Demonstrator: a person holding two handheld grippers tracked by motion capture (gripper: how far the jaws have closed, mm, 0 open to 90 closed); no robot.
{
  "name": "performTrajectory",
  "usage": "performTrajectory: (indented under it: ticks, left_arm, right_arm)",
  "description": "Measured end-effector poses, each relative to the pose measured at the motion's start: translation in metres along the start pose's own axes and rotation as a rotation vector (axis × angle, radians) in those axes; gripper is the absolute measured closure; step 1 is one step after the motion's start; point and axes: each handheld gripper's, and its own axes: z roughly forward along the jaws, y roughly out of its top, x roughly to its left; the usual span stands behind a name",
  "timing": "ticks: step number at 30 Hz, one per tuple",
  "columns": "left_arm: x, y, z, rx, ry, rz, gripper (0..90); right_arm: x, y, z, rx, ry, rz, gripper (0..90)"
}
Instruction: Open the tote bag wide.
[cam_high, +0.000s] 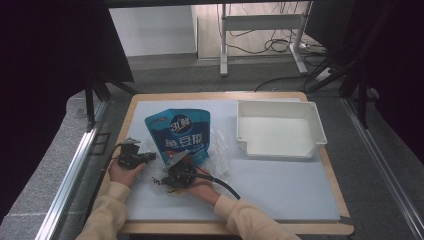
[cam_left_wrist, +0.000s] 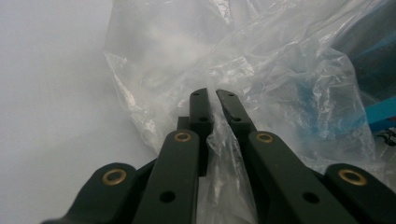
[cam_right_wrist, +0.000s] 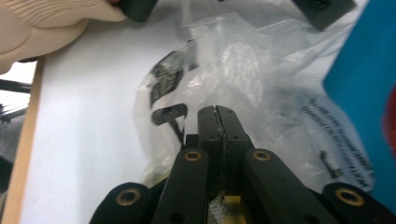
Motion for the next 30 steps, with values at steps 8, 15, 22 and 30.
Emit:
performTrajectory:
  ticks: [8,15,22,30]
  left_arm:
    - [0.0,0.0,0.0,0.001,0.002,-0.001,85.7]
    - [-0.001,0.001,0.0,0.006,0.005,-0.001,85.7]
    - [-0.003,0.005,-0.004,-0.008,-0.018,-0.006,83.4]
    - [-0.004,0.012,-0.025,-0.116,-0.066,-0.015,63.5]
  right_arm:
    - [0.01,-0.008,-0.005,-0.004,0.026,-0.017,89.2]
    - [0.013,-0.012,-0.008,-0.013,0.006,-0.032,89.2]
    - [0.01,-0.009,-0.016,-0.05,0.002,-0.019,89.1]
    - [0.012,-0.008,-0.023,-0.068,0.004,-0.02,89.1]
